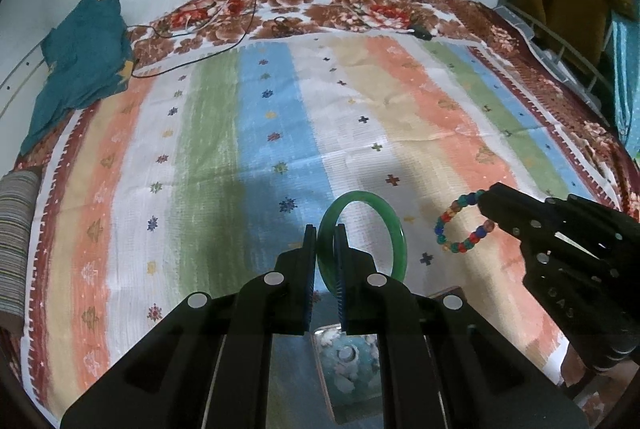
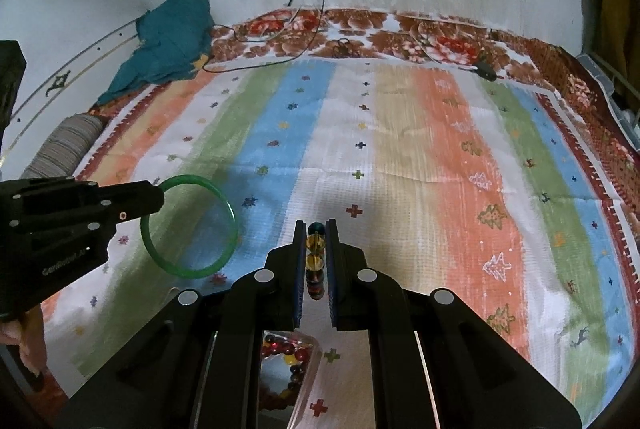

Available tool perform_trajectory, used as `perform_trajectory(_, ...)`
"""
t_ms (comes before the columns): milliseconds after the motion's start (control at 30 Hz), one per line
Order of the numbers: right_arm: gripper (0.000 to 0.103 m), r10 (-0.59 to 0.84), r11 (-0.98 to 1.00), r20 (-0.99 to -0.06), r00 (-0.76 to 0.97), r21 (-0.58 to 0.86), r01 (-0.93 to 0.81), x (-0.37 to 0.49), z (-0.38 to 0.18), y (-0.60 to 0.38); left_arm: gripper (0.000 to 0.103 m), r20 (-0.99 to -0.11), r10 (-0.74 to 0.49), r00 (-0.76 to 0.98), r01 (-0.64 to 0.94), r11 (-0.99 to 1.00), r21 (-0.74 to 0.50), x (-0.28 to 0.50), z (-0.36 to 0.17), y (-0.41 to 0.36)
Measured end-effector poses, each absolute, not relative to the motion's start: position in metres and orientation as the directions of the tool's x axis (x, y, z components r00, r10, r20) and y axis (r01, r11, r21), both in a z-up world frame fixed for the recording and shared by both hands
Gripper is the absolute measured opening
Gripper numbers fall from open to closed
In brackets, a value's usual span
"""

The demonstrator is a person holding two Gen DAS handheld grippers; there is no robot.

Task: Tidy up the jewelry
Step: 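Carry bangle and multicolour bracelet into the tin and open both tools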

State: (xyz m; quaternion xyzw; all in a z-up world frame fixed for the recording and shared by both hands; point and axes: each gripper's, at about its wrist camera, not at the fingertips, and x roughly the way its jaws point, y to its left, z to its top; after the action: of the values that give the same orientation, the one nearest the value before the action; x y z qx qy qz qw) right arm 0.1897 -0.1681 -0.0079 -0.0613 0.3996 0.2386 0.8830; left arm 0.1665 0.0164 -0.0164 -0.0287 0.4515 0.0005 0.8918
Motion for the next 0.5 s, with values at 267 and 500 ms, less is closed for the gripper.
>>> perform_trajectory(267, 0.010, 0.392, 0.872, -0.717, 0.577, 0.090, -0.481, 0.175, 0.003, -0.172, 0.008, -0.789, -0.040, 0.614, -0.002, 0.999, -0.052, 0.149, -0.006, 0.007)
perform_trajectory(500, 0.010, 0.405, 0.864, -0.716, 0.569, 0.096, -0.494, 0.158, 0.006, -0.175, 0.008, -0.777, -0.056, 0.627, 0.001, 0.997, -0.071, 0.131, 0.001, 0.007)
